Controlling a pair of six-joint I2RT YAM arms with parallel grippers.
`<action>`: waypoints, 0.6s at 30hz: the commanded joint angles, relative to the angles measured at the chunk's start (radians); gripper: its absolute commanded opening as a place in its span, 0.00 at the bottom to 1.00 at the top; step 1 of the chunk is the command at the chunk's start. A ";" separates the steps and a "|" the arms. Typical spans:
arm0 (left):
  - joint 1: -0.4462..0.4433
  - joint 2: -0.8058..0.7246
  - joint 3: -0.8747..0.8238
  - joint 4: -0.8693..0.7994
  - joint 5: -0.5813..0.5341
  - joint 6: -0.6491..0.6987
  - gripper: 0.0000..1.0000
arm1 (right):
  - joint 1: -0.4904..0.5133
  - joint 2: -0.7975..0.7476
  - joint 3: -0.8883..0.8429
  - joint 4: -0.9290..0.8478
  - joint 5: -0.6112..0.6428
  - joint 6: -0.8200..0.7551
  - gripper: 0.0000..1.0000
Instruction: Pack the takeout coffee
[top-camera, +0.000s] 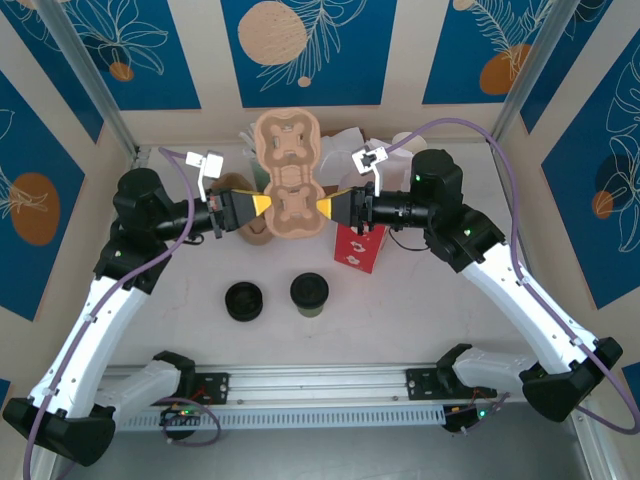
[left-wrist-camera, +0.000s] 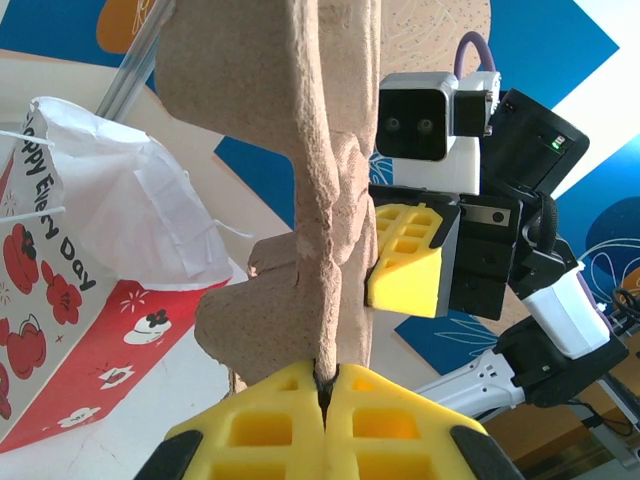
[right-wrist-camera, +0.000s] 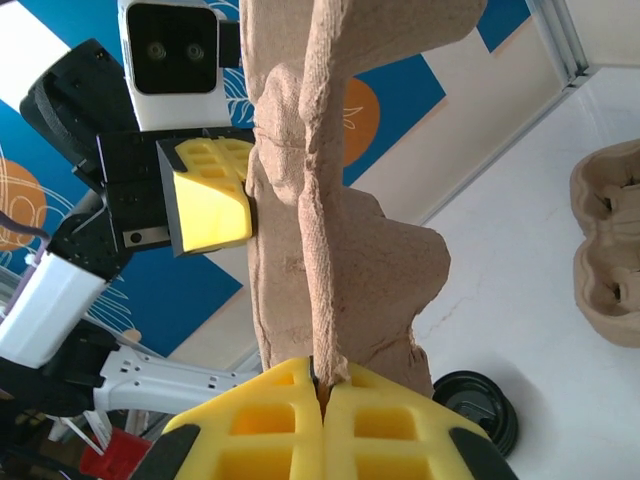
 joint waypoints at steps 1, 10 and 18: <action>-0.017 0.008 0.032 0.025 0.016 0.024 0.07 | 0.012 -0.016 -0.017 0.017 -0.015 -0.002 0.00; -0.040 0.010 0.102 -0.144 -0.103 0.206 0.66 | -0.011 -0.041 0.024 -0.127 0.105 -0.023 0.00; -0.194 0.057 0.273 -0.359 -0.315 0.658 0.77 | -0.050 0.015 0.177 -0.434 0.157 0.001 0.00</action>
